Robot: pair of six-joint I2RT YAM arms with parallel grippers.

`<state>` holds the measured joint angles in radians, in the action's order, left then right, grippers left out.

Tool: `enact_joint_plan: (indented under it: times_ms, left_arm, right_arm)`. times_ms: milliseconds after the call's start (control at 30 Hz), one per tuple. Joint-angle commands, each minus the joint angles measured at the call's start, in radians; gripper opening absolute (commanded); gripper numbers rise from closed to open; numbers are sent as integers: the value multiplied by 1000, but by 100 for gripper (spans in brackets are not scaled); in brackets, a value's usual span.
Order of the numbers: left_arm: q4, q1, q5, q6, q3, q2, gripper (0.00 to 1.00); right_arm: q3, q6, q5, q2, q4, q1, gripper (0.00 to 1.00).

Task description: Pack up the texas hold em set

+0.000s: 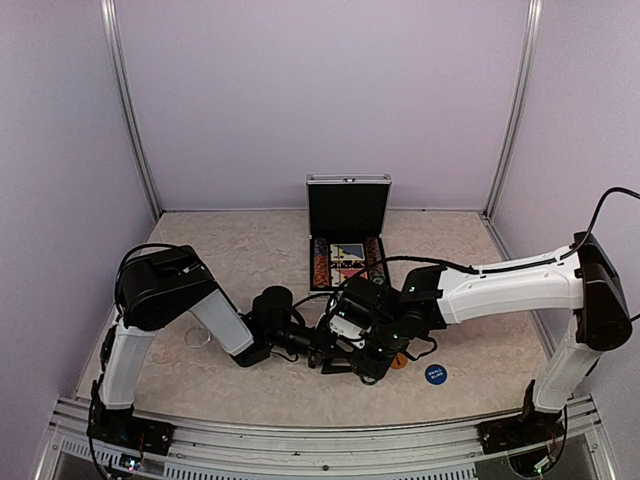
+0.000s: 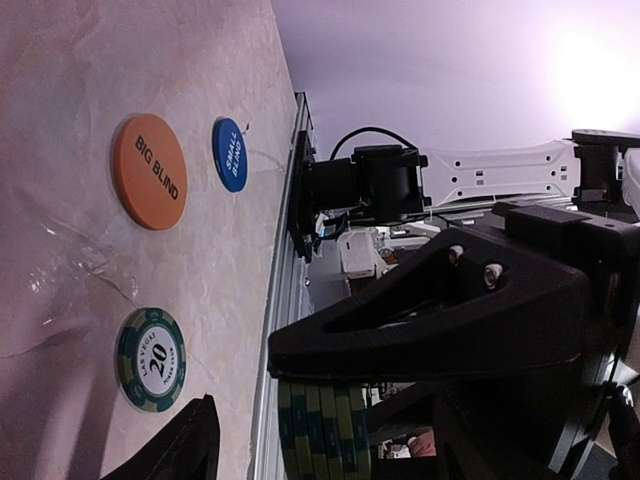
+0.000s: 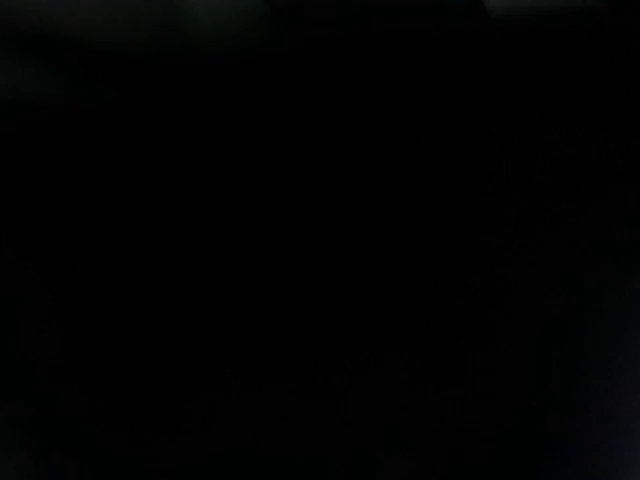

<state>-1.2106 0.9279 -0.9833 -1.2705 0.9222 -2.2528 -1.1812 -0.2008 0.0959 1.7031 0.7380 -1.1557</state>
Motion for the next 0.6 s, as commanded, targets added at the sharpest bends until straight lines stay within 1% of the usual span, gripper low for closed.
enact_joint_plan:
  times_ms: [0,167,467,567]
  left_arm:
    - [-6,26,-36,16,31,-20,72]
    - [-9,26,-36,14,30,-33,71]
    - [-20,29,-36,6,23,-40,66]
    - [-25,29,-37,5,23,-42,62]
  right_arm:
    - [-4,19,4,-28,-17,-4,27]
    - [0,36,3,-36,-18,-5,27]
    - [-11,79,-7,-38,-21,-4,27]
    - [-22,87,-8,-29,-16,-3,27]
